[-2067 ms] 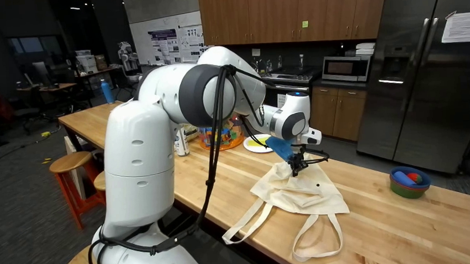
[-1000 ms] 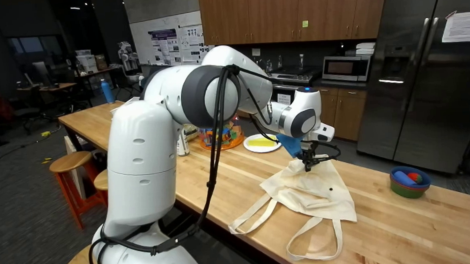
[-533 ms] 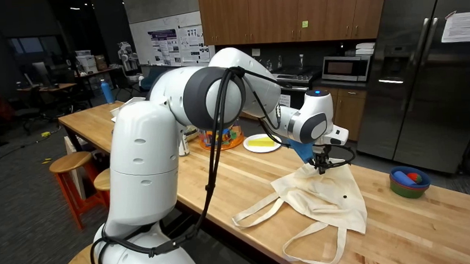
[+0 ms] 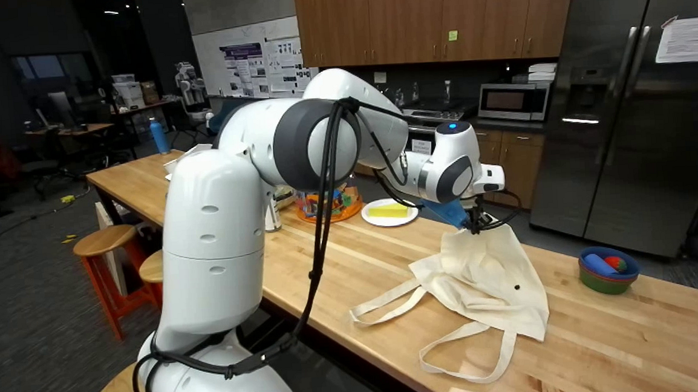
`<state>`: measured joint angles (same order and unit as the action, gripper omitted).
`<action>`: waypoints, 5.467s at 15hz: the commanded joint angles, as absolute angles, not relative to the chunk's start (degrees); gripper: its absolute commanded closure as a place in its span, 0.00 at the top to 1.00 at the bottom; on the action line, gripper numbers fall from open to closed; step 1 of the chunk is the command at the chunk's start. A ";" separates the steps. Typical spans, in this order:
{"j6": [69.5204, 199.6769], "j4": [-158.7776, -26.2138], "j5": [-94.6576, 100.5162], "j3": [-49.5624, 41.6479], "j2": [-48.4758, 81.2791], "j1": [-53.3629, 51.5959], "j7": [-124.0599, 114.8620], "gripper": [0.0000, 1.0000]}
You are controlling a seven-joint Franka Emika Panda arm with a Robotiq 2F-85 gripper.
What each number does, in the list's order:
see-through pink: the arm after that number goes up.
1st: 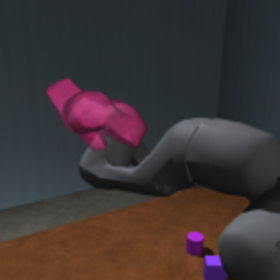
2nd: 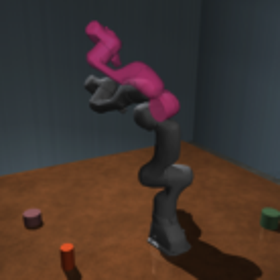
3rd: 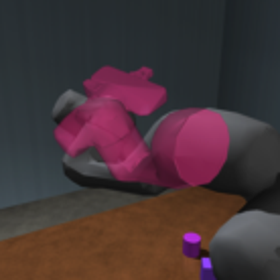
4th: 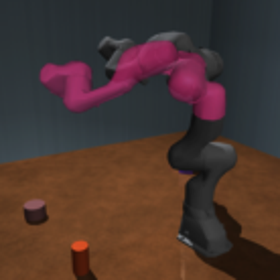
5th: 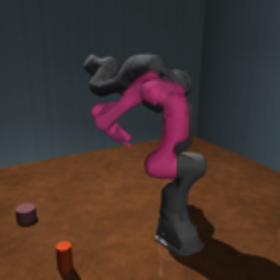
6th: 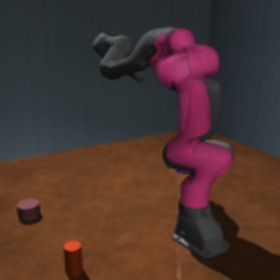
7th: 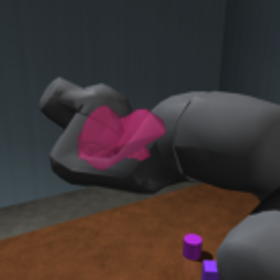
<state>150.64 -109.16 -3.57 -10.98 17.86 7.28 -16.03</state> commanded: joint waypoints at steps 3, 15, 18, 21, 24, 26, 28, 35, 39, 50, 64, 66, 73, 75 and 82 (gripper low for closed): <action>148.83 -110.54 -1.98 -7.08 15.81 4.97 -8.84 0.01; 145.54 -117.38 8.78 -2.60 9.69 -3.64 -8.80 0.01; 144.57 -119.58 9.77 -1.12 7.63 -4.50 -8.34 0.01; 143.43 -122.02 9.28 1.01 5.77 -5.55 -8.41 0.01; 142.30 -124.38 8.89 3.26 4.26 -6.90 -9.04 0.01; 141.65 -125.71 9.11 4.57 3.45 -7.77 -9.18 0.01; 141.43 -126.93 9.43 5.84 2.71 -8.74 -9.70 0.01; 142.71 -131.00 15.21 8.92 1.73 -12.18 -19.27 0.01; 142.37 -133.76 20.37 9.62 1.60 -13.32 -28.58 0.01; 142.78 -135.60 21.53 7.59 0.07 -10.75 -41.39 0.01; 144.44 -127.78 14.23 -2.04 4.69 0.69 -29.86 0.01; 144.28 -126.49 12.95 -3.32 6.01 1.66 -28.17 0.01; 143.42 -121.95 7.54 -7.06 11.63 4.33 -23.85 0.01; 143.44 -121.00 6.21 -7.78 12.99 4.78 -23.00 0.01; 143.74 -119.96 5.31 -7.18 13.36 2.98 -21.28 0.01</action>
